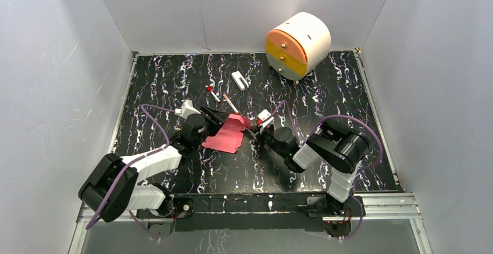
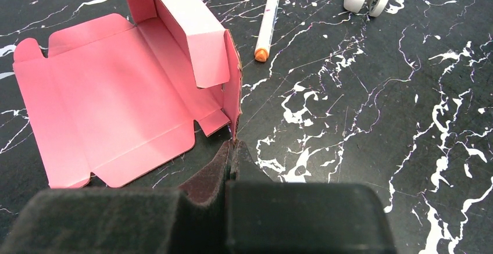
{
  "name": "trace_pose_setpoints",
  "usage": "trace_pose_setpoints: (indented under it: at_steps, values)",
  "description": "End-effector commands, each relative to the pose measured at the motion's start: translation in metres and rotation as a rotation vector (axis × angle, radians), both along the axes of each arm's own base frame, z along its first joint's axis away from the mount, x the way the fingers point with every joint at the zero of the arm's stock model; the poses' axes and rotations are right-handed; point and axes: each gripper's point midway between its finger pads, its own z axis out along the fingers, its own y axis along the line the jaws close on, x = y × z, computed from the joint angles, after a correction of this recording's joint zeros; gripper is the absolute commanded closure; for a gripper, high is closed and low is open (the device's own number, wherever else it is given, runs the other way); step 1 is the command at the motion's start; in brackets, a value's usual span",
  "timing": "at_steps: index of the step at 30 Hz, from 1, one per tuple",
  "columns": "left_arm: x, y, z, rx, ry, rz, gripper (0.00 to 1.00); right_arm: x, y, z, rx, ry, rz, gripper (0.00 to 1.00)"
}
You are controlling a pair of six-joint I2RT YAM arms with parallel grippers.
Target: Fold the paper box
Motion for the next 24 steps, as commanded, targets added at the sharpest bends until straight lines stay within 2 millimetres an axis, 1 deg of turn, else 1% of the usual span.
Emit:
trace_pose_setpoints:
  at_steps: [1,4,8,14,21,24]
  values:
    - [0.011,0.007,0.004,-0.053,-0.022,0.070,0.54,-0.002,0.002,0.014,0.037,-0.043,0.001,0.99]
    - [0.015,0.005,-0.002,-0.060,-0.005,0.072,0.57,-0.004,0.002,0.013,0.034,-0.040,0.005,0.99]
    - [0.018,0.004,-0.012,-0.112,0.018,0.080,0.62,-0.006,0.003,0.013,0.034,-0.040,0.010,0.99]
    - [0.025,0.005,-0.018,-0.157,0.022,0.100,0.71,-0.009,0.005,0.013,0.033,-0.039,0.019,0.99]
    - [0.031,0.005,-0.018,-0.190,0.013,0.106,0.77,-0.012,0.008,0.011,0.031,-0.037,0.027,0.99]
    - [0.032,0.005,-0.019,-0.210,0.016,0.106,0.83,-0.012,0.008,0.010,0.028,-0.034,0.028,0.99]
